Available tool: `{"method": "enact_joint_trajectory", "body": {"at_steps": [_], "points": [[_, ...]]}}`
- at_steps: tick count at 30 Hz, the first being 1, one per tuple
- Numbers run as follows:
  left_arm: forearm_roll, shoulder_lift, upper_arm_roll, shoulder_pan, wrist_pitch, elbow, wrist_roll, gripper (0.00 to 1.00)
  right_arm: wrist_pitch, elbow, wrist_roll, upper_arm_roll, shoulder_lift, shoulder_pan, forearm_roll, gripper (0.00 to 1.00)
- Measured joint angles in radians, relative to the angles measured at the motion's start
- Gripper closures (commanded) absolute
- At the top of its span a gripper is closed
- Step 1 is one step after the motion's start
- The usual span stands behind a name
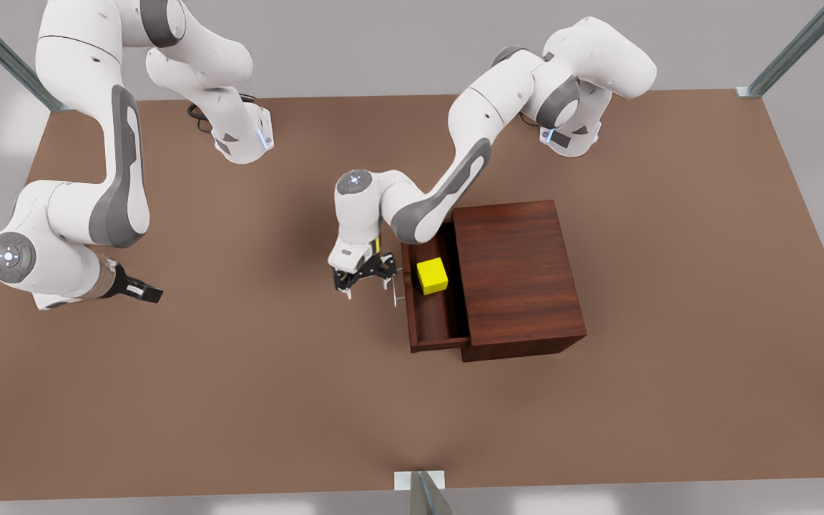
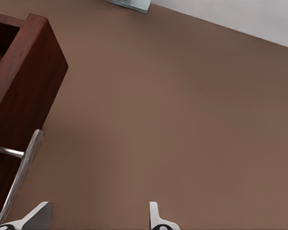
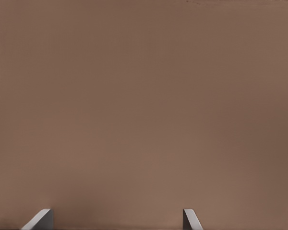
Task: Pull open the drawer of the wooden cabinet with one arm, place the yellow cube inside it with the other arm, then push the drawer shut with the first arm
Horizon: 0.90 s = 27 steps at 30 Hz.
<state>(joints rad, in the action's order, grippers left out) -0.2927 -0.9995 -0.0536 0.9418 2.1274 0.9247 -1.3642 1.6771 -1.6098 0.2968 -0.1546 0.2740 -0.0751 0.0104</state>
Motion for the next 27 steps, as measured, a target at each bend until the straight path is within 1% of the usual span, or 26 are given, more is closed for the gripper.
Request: {"method": "enact_joint_trajectory", "body": {"at_steps": [8,17,22,25,27], "points": [[0.011,0.02,0.006,-0.068,-0.096,0.004,0.004,0.0,0.0,0.0,-0.096,0.001,0.0,0.0,-0.004,0.0],[0.037,0.046,0.002,-0.148,-0.234,0.004,0.093,0.0,0.0,0.004,-0.162,0.002,0.001,0.0,-0.004,0.0],[0.073,0.081,0.003,-0.201,-0.309,0.004,0.168,0.0,0.0,0.005,-0.185,0.002,0.006,0.0,-0.004,0.0],[0.125,0.166,0.003,-0.231,-0.389,0.003,0.215,0.0,0.0,0.005,-0.197,0.002,0.006,0.0,-0.005,0.0],[0.161,0.291,0.005,-0.277,-0.48,0.007,0.26,0.0,-0.012,0.008,-0.203,0.013,0.007,-0.001,-0.009,0.0]]}}
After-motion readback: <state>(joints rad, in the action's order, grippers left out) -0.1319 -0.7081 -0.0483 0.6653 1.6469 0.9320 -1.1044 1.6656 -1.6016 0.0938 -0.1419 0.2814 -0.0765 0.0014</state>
